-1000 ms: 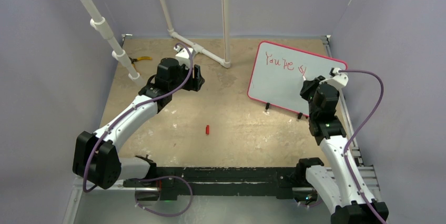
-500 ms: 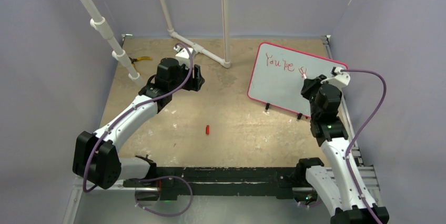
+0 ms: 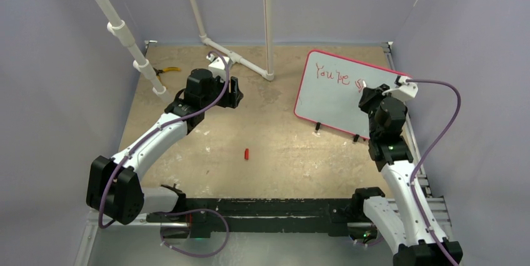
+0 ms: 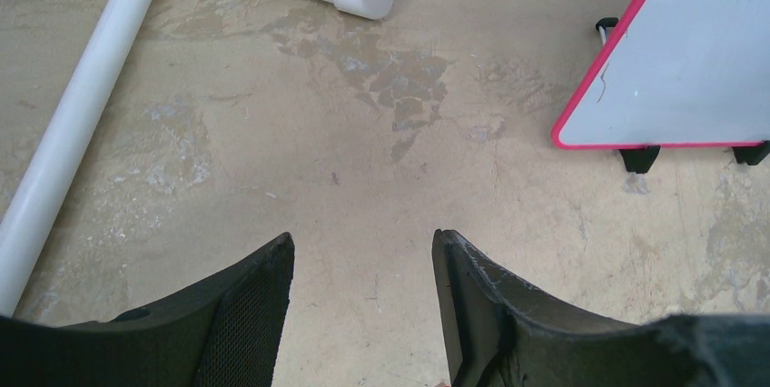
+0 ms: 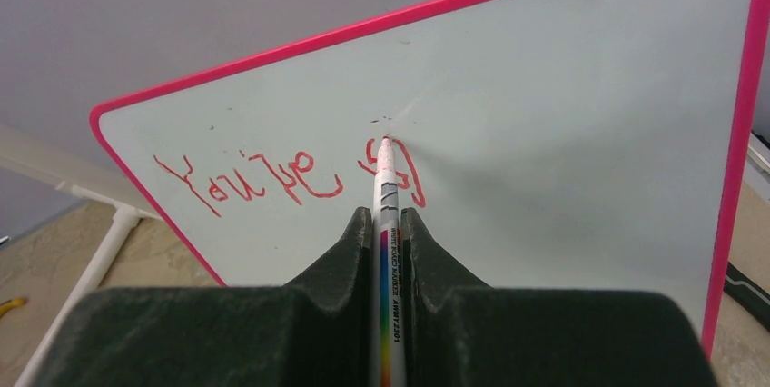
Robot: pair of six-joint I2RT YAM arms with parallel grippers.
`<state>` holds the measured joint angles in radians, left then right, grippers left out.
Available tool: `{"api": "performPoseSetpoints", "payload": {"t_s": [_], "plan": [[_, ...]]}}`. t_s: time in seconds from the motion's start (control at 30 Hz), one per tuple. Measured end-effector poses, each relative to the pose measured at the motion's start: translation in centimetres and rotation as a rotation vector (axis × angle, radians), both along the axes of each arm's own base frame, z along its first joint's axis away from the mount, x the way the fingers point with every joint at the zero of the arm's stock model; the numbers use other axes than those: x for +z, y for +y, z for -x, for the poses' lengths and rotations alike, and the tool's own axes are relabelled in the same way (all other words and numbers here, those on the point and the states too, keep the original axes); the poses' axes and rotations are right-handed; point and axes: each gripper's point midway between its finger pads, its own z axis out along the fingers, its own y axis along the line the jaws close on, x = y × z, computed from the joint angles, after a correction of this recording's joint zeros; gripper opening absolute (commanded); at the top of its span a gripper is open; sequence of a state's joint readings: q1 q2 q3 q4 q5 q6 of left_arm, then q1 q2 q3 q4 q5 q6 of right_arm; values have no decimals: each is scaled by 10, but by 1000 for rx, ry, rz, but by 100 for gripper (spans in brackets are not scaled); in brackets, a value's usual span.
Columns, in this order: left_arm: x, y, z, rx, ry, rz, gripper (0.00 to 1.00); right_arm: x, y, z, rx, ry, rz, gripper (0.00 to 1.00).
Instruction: Write a sentence on the whiteboard
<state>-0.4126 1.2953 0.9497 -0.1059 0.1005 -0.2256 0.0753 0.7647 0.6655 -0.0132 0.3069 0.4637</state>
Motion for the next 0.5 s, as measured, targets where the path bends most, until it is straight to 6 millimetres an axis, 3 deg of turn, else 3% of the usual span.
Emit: {"api": "performPoseSetpoints", "payload": {"t_s": [0.5], "plan": [[-1, 0, 0, 0, -1, 0, 57, 1, -16, 3, -90, 0, 14, 0]]}}
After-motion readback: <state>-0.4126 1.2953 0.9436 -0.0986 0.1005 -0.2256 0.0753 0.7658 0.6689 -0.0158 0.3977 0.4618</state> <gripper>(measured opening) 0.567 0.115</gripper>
